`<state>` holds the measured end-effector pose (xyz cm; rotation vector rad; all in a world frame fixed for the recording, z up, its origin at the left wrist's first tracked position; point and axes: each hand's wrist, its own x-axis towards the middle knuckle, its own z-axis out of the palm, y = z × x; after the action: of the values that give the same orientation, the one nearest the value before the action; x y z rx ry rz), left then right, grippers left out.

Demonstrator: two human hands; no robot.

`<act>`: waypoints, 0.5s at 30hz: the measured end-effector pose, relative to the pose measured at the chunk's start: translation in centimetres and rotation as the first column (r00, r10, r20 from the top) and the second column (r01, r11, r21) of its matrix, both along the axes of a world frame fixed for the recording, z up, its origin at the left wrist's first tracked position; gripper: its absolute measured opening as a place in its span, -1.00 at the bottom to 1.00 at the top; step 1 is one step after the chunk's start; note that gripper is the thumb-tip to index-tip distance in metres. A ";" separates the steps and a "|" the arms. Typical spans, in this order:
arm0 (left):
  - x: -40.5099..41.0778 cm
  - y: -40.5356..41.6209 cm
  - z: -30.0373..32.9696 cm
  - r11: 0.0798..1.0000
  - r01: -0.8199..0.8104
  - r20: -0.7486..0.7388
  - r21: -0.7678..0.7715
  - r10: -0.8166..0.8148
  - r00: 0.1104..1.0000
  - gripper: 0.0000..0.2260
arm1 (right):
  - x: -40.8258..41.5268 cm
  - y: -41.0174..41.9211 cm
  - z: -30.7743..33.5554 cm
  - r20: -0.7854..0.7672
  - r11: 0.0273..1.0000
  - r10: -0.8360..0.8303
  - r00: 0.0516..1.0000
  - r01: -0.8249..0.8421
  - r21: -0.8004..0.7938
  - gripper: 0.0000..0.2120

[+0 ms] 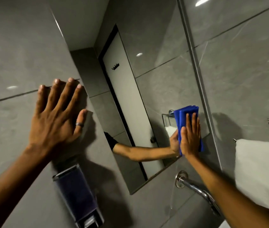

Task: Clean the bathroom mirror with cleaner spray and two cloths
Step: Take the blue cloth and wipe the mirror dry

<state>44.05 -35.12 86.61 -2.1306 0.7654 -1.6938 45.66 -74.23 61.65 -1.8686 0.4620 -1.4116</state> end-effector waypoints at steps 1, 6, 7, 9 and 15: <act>0.1 0.1 0.0 1.000 -0.007 0.010 -0.001 0.007 1.000 -0.34 | 0.1 -1.9 0.5 0.009 1.000 0.003 1.000 -0.003 0.030 -0.40; 1.0 0.0 0.2 1.000 -0.013 0.032 0.022 0.013 0.999 -0.33 | 0.9 -7.0 1.3 0.048 0.990 -0.039 0.998 0.032 0.137 -0.34; 1.0 0.0 0.2 1.000 -0.016 0.034 0.023 0.016 0.999 -0.33 | 1.1 -6.9 1.4 0.057 0.990 -0.046 0.997 0.038 0.138 -0.34; 0.8 -0.2 0.1 1.000 -0.002 0.028 0.011 0.001 1.000 -0.33 | 1.2 -6.0 2.0 0.070 0.990 -0.062 0.996 0.052 0.133 -0.35; -0.3 -0.2 0.3 1.000 0.003 -0.010 -0.010 -0.003 1.000 -0.33 | 1.2 4.4 8.4 0.098 0.988 -0.074 0.992 0.087 -0.129 -0.44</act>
<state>43.73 -35.35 86.92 -2.1470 0.7641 -1.6938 46.89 -69.87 70.03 -1.8973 0.4096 -1.6113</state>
